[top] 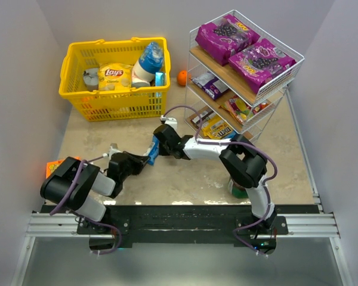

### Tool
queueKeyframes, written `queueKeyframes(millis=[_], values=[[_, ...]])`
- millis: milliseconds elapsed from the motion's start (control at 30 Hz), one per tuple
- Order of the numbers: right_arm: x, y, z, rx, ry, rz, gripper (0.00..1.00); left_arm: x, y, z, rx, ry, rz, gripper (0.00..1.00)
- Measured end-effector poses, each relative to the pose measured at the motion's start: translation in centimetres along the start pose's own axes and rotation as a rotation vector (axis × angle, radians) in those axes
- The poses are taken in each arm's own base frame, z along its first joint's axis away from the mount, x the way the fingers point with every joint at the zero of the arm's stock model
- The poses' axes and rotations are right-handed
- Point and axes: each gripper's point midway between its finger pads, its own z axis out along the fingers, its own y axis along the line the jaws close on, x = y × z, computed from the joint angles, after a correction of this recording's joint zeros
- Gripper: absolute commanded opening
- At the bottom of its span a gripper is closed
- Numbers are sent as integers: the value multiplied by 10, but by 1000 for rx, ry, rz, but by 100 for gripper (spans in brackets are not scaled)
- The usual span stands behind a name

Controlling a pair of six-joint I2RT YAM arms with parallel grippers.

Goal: Place and organize the candy bags onto the shelf

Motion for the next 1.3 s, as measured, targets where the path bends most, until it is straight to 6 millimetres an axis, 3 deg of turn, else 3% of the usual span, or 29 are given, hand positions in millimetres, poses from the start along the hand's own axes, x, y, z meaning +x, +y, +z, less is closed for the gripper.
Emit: queueKeyframes(millis=[100,167,267,433,467,567,600,800,933,1067,1300], values=[[4,-3,-7,1,20,-10,1,0,-1,1,-12,0,4,0],[5,-4,-17,-5,29,-23,9,1,-2,2,-21,4,9,0],[-7,4,-47,-47,24,-51,17,2,-4,3,-30,16,35,0],[-46,38,-124,-197,-27,-119,39,17,-19,4,-12,83,108,0],[-54,46,-141,-239,-40,-138,47,22,-26,4,1,99,127,0],[-73,64,-204,-375,-87,-185,56,36,-49,2,55,143,171,0],[-75,67,-212,-391,-94,-187,58,39,-57,2,76,155,182,0],[-100,74,-303,-582,-191,-208,64,57,-99,1,177,211,214,0],[-112,70,-354,-680,-253,-208,66,84,-131,6,243,273,239,0],[-117,65,-381,-723,-288,-203,67,120,-159,21,290,336,262,0],[-111,57,-382,-701,-262,-201,68,186,-189,50,334,409,291,0]])
